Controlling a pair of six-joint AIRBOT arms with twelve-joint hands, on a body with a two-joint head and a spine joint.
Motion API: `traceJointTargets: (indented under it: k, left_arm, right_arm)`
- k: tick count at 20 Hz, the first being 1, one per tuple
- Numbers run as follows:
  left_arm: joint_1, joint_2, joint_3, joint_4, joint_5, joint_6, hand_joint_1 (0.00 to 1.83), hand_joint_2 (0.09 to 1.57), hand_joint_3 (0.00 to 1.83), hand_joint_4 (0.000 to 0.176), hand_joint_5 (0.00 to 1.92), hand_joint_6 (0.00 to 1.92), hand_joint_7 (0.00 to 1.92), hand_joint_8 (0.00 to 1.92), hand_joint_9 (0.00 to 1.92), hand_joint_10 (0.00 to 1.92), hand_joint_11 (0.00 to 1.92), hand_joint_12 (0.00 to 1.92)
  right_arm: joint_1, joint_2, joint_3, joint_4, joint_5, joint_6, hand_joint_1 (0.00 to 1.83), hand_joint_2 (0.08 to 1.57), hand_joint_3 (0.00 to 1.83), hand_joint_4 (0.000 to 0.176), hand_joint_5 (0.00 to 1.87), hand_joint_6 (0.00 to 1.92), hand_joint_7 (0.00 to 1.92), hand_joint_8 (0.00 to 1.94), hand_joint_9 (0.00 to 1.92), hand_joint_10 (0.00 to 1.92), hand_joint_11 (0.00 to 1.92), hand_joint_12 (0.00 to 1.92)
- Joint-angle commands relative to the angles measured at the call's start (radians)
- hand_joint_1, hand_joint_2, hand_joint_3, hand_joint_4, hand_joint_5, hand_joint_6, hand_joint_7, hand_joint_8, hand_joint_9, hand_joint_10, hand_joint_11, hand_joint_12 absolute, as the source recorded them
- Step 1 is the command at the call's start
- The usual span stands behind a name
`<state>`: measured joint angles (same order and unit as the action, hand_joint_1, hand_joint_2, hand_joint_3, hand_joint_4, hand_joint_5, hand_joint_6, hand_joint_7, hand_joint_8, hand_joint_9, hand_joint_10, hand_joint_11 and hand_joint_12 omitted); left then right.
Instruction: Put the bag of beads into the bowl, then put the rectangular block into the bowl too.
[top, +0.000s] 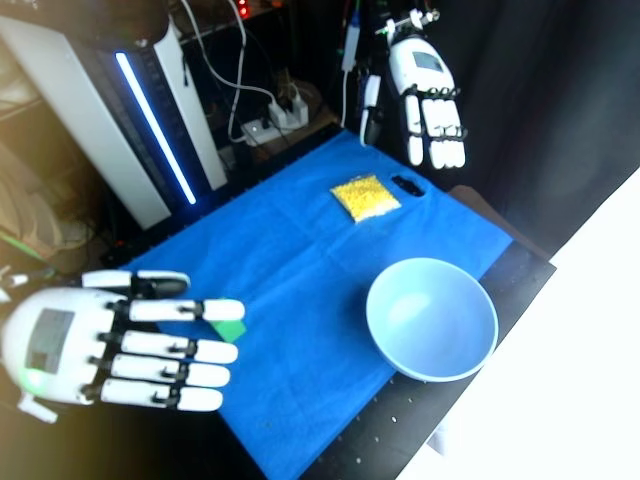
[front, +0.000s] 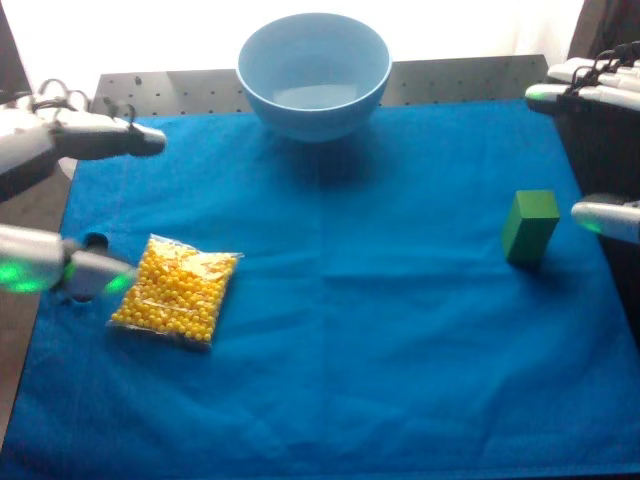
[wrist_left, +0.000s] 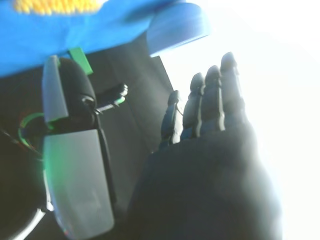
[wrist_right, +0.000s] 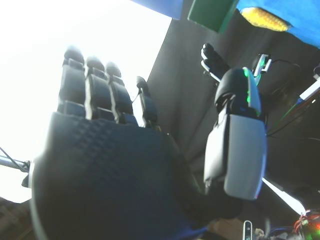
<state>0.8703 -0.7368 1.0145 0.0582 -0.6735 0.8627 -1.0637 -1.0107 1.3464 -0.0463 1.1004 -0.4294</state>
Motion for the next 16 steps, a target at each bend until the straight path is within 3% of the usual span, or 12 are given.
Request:
traceJointTargets:
  k: [1,2,3,5,7,9,11,12,14,16]
  left_arm:
    - [-0.036,-0.018,0.009,0.031,-0.015,-0.008,0.68,1.01,0.01,0.019,0.37,0.00,0.32,0.00,0.24,0.00,0.00,0.56]
    - [-0.067,-0.030,0.016,0.075,0.038,-0.012,0.73,1.01,0.00,0.000,0.40,0.00,0.34,0.01,0.28,0.01,0.00,0.64]
    - [-0.087,-0.037,0.019,0.103,0.069,-0.012,0.78,0.99,0.00,0.000,0.42,0.00,0.37,0.01,0.33,0.02,0.00,0.81]
    - [-0.127,-0.061,0.031,0.168,0.158,-0.012,0.80,0.97,0.00,0.000,0.42,0.00,0.40,0.01,0.39,0.02,0.00,0.97]
    - [-0.144,-0.080,0.041,0.196,0.205,-0.011,0.79,0.96,0.00,0.021,0.44,0.00,0.44,0.01,0.44,0.02,0.00,0.96]
    - [-0.152,-0.089,0.046,0.217,0.238,-0.011,0.81,0.95,0.00,0.017,0.44,0.00,0.45,0.01,0.46,0.03,0.00,0.96]
    - [-0.161,-0.098,0.049,0.244,0.276,-0.011,0.74,0.95,0.00,0.028,0.44,0.00,0.45,0.00,0.47,0.02,0.00,0.98]
    - [-0.163,-0.103,0.051,0.249,0.286,-0.011,0.72,0.94,0.00,0.030,0.44,0.00,0.46,0.00,0.47,0.01,0.00,0.98]
    - [-0.163,-0.116,0.056,0.250,0.298,-0.011,0.80,0.92,0.00,0.018,0.45,0.00,0.50,0.00,0.52,0.01,0.01,1.05]
    - [-0.164,-0.133,0.062,0.267,0.320,-0.011,0.80,0.92,0.00,0.019,0.45,0.00,0.51,0.00,0.52,0.00,0.00,1.08]
  right_arm:
    - [0.009,0.003,0.002,0.034,0.117,0.004,0.66,1.24,0.01,0.081,0.25,0.00,0.13,0.00,0.08,0.00,0.03,0.19]
    - [0.009,0.002,0.002,0.034,0.117,0.004,0.68,1.25,0.00,0.077,0.26,0.00,0.14,0.00,0.09,0.00,0.04,0.19]
    - [0.009,0.002,0.002,0.034,0.116,0.004,0.67,1.24,0.00,0.085,0.26,0.00,0.15,0.00,0.09,0.00,0.04,0.18]
    - [0.009,0.000,0.004,0.033,0.115,0.004,0.66,1.24,0.00,0.091,0.27,0.00,0.16,0.00,0.10,0.00,0.04,0.17]
    - [0.009,-0.002,0.004,0.033,0.114,0.004,0.68,1.24,0.00,0.089,0.28,0.00,0.16,0.01,0.11,0.01,0.05,0.17]
    - [0.009,-0.003,0.004,0.031,0.113,0.004,0.68,1.24,0.00,0.087,0.28,0.00,0.16,0.00,0.11,0.00,0.04,0.16]
    - [0.009,-0.003,0.004,0.031,0.112,0.004,0.69,1.25,0.00,0.070,0.28,0.00,0.17,0.00,0.10,0.00,0.03,0.15]
    - [0.009,-0.003,0.005,0.031,0.111,0.004,0.64,1.26,0.01,0.086,0.27,0.00,0.16,0.00,0.12,0.01,0.07,0.16]
    - [0.009,-0.007,0.006,0.031,0.110,0.004,0.67,1.27,0.00,0.071,0.28,0.00,0.14,0.00,0.14,0.01,0.12,0.18]
    - [0.009,-0.010,0.006,0.031,0.109,0.004,0.65,1.30,0.00,0.056,0.28,0.00,0.16,0.00,0.16,0.00,0.02,0.45]
